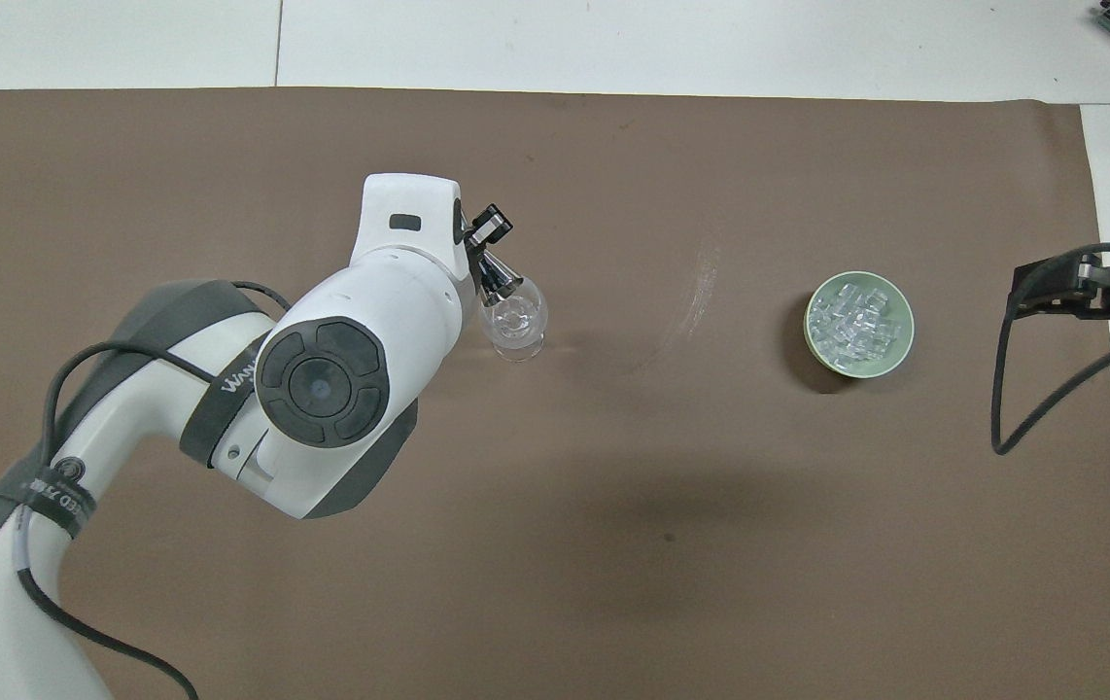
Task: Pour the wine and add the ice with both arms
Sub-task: 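Hold the metal cup tipped over the clear cup with the left gripper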
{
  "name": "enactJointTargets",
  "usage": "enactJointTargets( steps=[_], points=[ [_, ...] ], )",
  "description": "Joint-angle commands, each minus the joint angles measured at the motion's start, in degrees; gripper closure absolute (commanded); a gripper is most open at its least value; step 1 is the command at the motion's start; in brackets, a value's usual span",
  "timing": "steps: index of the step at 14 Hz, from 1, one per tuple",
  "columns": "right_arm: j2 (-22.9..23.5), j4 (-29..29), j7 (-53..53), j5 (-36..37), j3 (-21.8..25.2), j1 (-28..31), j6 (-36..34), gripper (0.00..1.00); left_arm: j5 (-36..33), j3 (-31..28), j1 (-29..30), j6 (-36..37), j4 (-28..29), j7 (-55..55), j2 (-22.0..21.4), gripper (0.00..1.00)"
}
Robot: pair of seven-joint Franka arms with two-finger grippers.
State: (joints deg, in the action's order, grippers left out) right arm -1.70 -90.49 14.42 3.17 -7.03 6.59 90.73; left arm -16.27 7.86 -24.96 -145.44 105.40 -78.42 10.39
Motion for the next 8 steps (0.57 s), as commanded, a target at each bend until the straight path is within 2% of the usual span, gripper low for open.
enactJointTargets(
  steps=[1, 8],
  points=[
    [-0.9, -1.4, -1.9, -0.8, -0.4, 1.0, 1.4, 0.0, -2.6, -1.2, -1.5, -0.2, -0.8, -1.8, 0.4, 1.0],
    [-0.9, -1.4, -1.9, -0.8, -0.4, 1.0, 1.4, 0.0, -4.3, -1.3, -2.2, 0.3, -0.7, -3.1, 0.3, 1.0]
  ],
)
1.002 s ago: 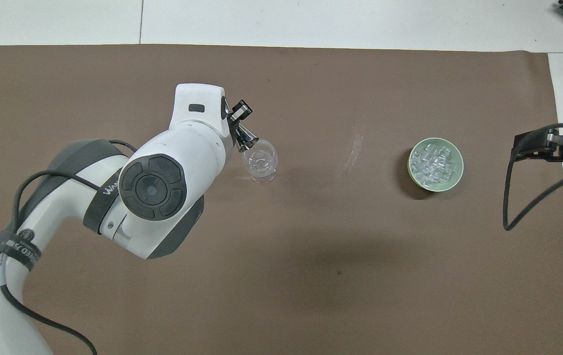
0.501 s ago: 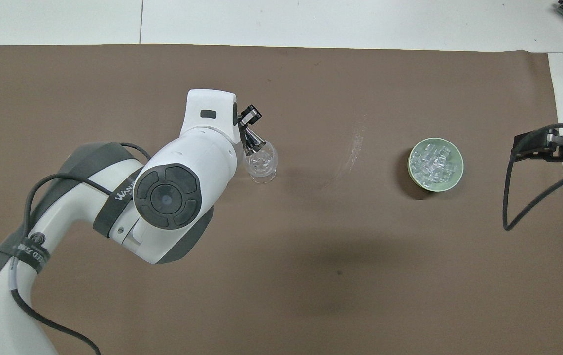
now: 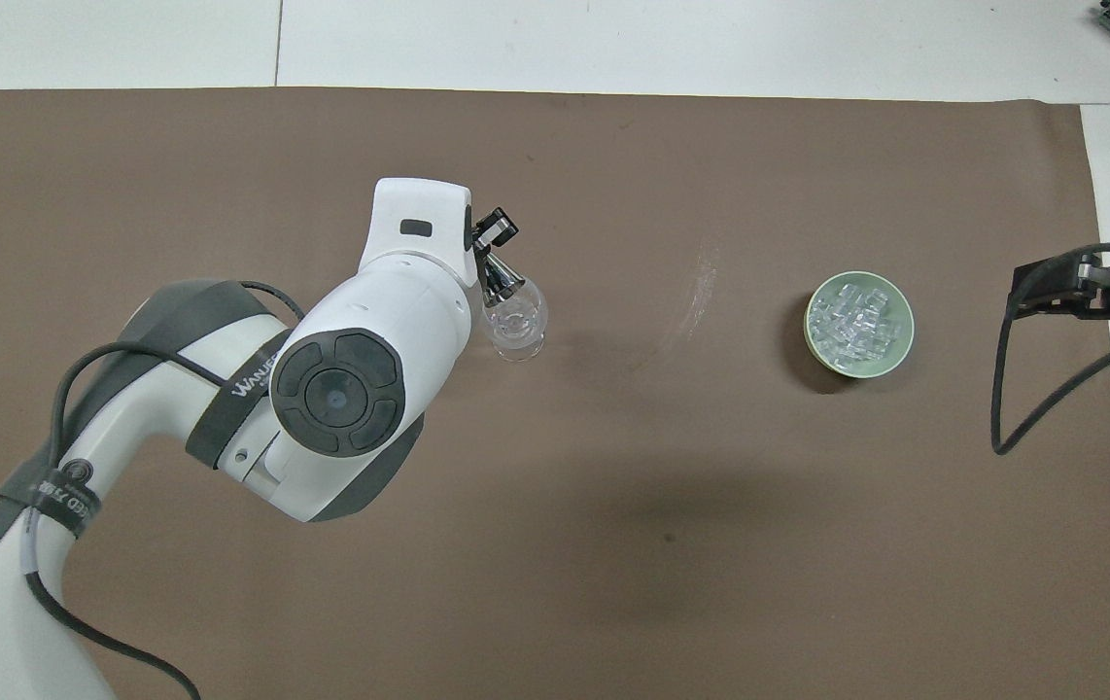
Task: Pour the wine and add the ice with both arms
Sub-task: 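Hold the metal cup tipped over the clear cup with the left gripper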
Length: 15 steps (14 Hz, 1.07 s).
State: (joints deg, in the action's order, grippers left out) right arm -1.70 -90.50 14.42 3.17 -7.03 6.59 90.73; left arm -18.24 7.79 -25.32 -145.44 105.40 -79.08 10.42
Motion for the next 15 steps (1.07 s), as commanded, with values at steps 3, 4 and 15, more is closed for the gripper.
enactJointTargets(
  steps=[3, 4, 15],
  points=[
    [-0.9, -1.4, -1.9, -0.9, -0.4, 1.0, 1.4, 0.0, -4.3, -1.2, -1.8, 0.4, -0.7, -4.0, 0.1, 1.0],
    [-0.9, -1.4, -1.9, -0.8, -0.4, 1.0, 1.4, 0.0, -4.3, -1.2, -1.8, 0.6, -0.7, -4.1, 0.1, 1.0],
    [-0.9, -1.4, -1.9, -0.8, -0.4, 1.0, 1.3, 0.0, -6.7, -1.1, -2.5, 3.7, -0.8, -5.4, -0.7, 1.0]
  ],
)
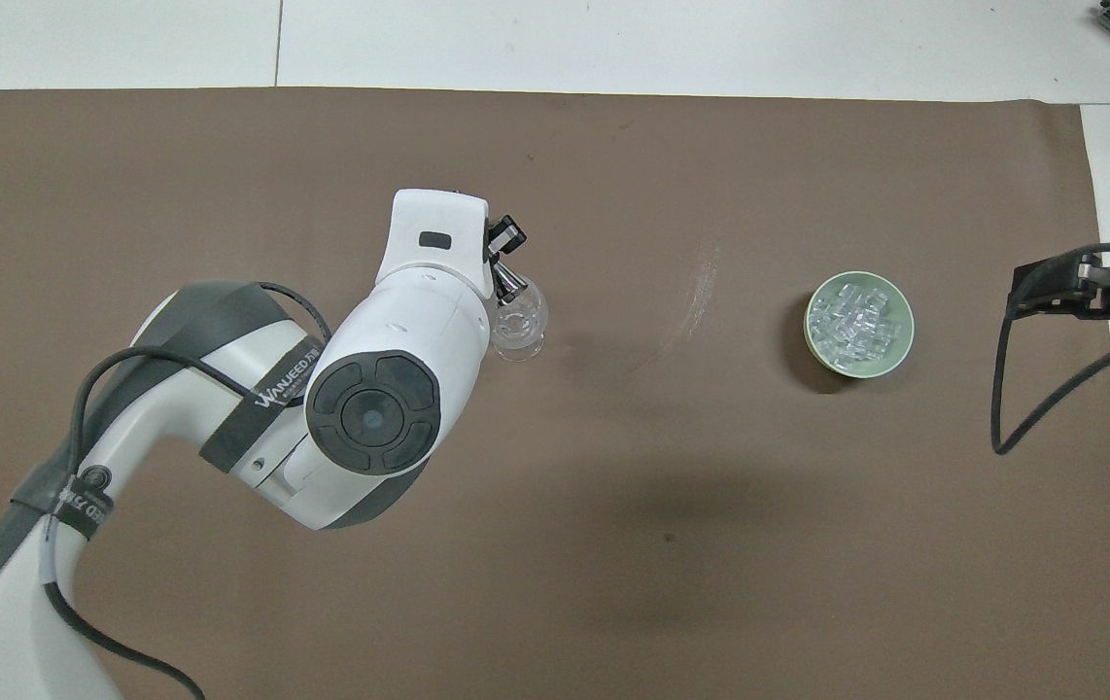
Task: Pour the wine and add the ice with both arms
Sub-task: 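Hold the metal cup tipped over the clear cup with the left gripper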
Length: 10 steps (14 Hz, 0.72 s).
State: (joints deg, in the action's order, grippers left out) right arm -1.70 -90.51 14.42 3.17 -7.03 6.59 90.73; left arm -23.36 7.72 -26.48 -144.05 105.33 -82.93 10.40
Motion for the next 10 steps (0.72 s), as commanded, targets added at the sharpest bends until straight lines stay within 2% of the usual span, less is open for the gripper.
enactJointTargets(
  steps=[1, 10],
  points=[
    [-0.9, -1.4, -1.9, -0.9, -0.4, 1.0, 1.3, 0.0, -1.6, -1.0, -1.4, 2.5, -0.7, -1.5, -0.6, 1.0],
    [-1.1, -1.5, -1.9, -0.9, -0.4, 1.1, 0.6, 0.0, -1.6, -1.0, -1.3, 2.9, -1.0, -1.4, -1.0, 1.0]
  ],
)
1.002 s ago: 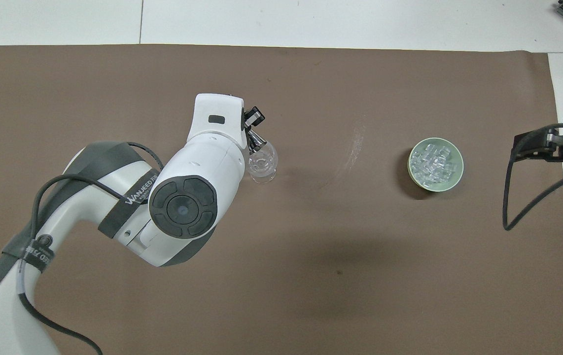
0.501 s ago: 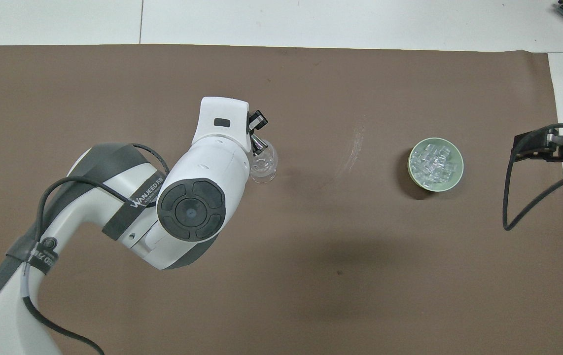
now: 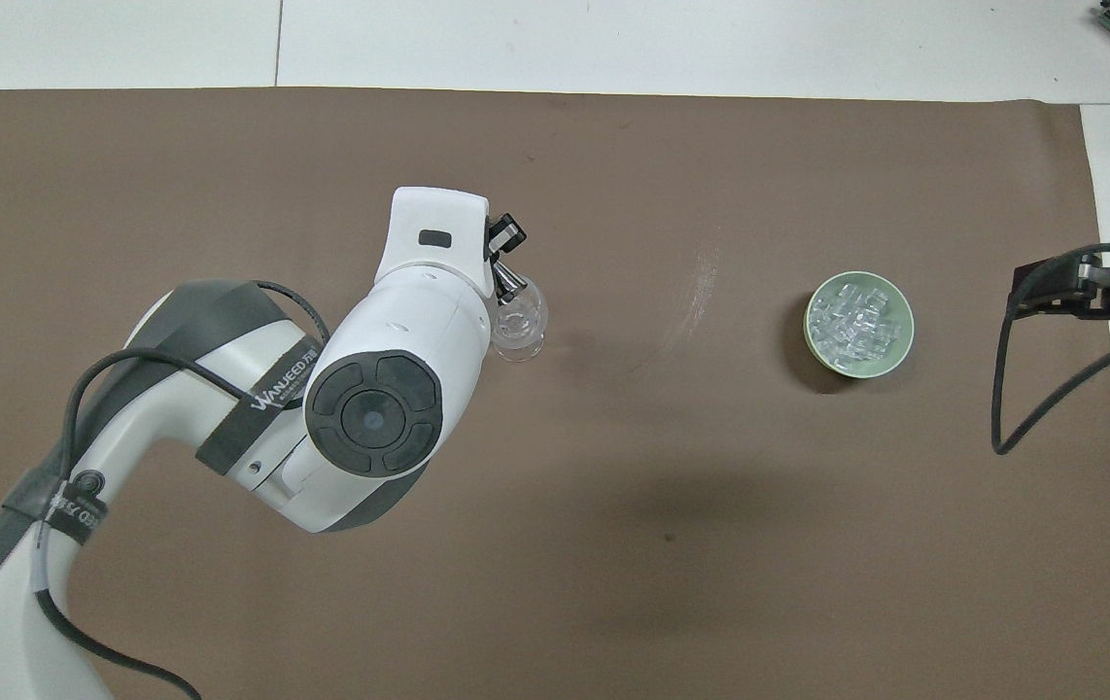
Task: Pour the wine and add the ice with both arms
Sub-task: 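Hold the metal cup tipped over the clear cup with the left gripper, then turn the metal cup upright and carry it back toward its spot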
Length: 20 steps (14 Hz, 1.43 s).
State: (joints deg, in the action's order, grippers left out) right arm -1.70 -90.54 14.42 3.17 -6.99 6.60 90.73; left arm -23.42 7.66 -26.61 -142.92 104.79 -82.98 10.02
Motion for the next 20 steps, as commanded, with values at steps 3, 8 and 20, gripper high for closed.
enactJointTargets(
  steps=[3, 8, 20],
  points=[
    [-1.3, -2.0, -1.5, -0.8, -0.4, 1.1, 1.5, 0.0, -1.6, -0.9, -1.0, 1.7, -0.5, -1.3, -0.6, 1.0],
    [-1.2, -1.9, -1.9, -0.8, -0.4, 1.5, 1.6, 0.0, -1.5, -0.9, -0.8, 1.8, -0.5, -1.2, -0.6, 1.0],
    [-1.3, -2.0, -3.0, -0.8, -0.4, 1.6, 1.6, 0.0, 25.1, -1.3, 2.9, 4.7, -0.4, -0.5, -1.9, 1.0]
  ],
)
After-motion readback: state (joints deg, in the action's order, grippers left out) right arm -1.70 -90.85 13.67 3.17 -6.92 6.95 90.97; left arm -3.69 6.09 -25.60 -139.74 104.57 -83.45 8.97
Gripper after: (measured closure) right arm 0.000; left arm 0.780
